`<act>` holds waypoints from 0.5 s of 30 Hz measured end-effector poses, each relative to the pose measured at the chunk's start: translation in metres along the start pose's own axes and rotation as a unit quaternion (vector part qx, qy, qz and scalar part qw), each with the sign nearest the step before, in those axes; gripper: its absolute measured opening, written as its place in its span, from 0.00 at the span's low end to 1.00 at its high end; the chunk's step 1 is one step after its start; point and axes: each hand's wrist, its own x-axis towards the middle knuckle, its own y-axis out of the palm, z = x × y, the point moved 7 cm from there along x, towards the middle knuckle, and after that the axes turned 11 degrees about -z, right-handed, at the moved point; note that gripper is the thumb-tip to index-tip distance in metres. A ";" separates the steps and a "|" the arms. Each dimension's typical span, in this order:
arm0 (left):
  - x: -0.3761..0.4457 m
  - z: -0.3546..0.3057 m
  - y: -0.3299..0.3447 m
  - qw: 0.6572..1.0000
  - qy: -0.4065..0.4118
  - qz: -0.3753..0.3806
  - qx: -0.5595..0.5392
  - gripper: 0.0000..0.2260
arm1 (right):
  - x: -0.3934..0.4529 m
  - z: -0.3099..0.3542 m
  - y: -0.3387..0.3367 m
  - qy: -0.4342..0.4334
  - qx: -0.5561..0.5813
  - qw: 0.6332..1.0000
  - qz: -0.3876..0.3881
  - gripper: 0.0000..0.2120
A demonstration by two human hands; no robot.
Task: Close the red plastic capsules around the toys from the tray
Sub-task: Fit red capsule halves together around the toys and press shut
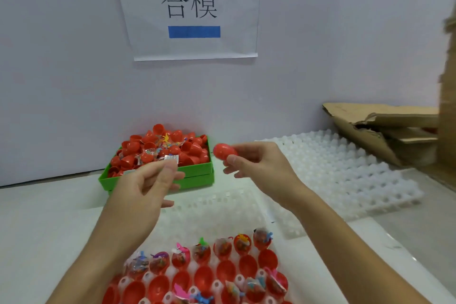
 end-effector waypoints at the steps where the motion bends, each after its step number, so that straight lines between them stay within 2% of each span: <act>1: 0.002 0.002 -0.003 1.000 0.004 -0.004 -0.005 0.18 | 0.009 -0.011 -0.015 0.046 0.048 0.997 -0.037 0.04; 3: 0.006 0.007 -0.007 1.000 0.008 -0.011 -0.009 0.18 | 0.028 -0.034 -0.049 0.139 0.158 0.969 -0.126 0.10; 5: 0.009 0.010 -0.009 1.000 0.012 -0.014 -0.015 0.17 | 0.051 -0.052 -0.086 0.203 0.240 0.924 -0.217 0.12; 9: 0.014 0.015 -0.011 0.999 -0.004 -0.018 -0.029 0.14 | 0.101 -0.071 -0.157 0.244 0.308 0.852 -0.345 0.12; 11: 0.018 0.021 -0.012 0.999 -0.025 -0.016 -0.026 0.14 | 0.122 -0.070 -0.185 0.234 0.339 0.827 -0.382 0.14; 13: 0.021 0.025 -0.014 0.999 -0.045 -0.015 -0.025 0.16 | 0.137 -0.072 -0.205 0.224 0.392 0.798 -0.399 0.21; 15: 0.023 0.027 -0.015 0.998 -0.063 -0.016 -0.020 0.17 | 0.144 -0.074 -0.207 0.234 0.433 0.787 -0.371 0.26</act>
